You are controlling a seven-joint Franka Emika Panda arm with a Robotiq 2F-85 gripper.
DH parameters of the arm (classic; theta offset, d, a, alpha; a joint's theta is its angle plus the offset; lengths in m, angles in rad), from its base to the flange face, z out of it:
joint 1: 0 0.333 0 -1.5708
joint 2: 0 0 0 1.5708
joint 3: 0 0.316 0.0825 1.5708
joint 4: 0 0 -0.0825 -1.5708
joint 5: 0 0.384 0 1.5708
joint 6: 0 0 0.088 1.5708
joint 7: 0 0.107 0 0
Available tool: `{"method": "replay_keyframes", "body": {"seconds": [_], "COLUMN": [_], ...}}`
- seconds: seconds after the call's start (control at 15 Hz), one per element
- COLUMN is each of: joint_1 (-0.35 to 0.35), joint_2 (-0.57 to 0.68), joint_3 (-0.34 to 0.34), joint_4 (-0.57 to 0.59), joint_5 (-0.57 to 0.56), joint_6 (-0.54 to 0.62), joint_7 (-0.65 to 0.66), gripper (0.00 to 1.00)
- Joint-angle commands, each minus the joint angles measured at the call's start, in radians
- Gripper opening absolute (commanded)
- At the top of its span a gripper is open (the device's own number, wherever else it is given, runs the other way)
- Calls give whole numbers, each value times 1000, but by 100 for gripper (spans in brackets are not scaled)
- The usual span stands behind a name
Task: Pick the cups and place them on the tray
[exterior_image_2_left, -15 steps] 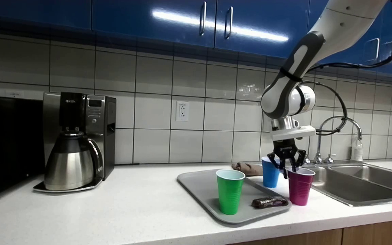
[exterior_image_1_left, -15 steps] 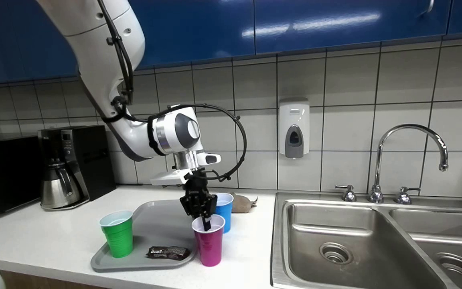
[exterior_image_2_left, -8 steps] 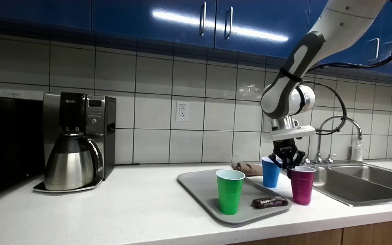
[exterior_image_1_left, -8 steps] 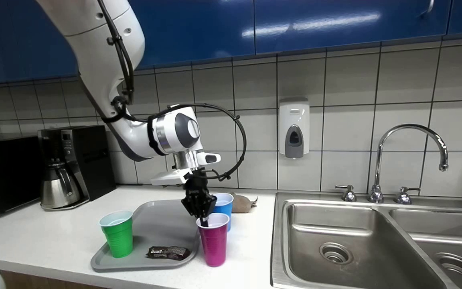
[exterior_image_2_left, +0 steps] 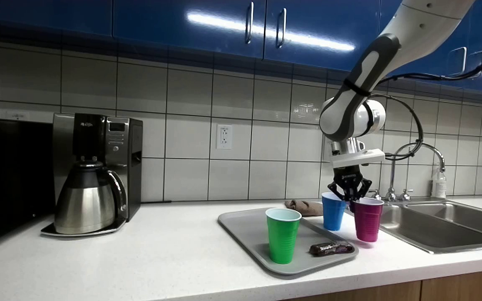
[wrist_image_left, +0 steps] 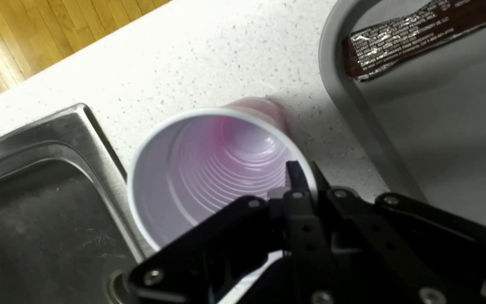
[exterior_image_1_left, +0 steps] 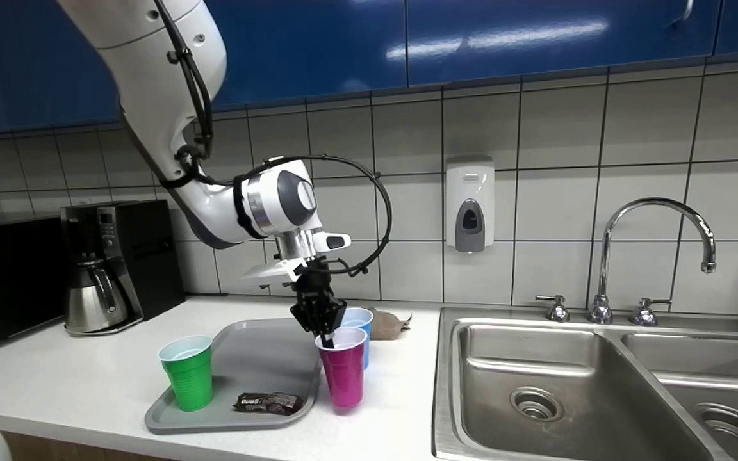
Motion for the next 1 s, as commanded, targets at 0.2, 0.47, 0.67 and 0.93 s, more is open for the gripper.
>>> {"method": "replay_keyframes", "body": {"seconds": [0.2,0.47,0.67,0.93], "joint_1": [17,29,40,59], "joint_2": [-74,-83,-79,-68], "joint_3": [20,43,62,87], "joint_4": [-9,-10,-7,4], "joint_5": [-11,-4,5,15], "joint_6": [-23,-18,-16,-11], "joint_7": [0,-4,-11,-15], "gripper": [1,1,1,1]}}
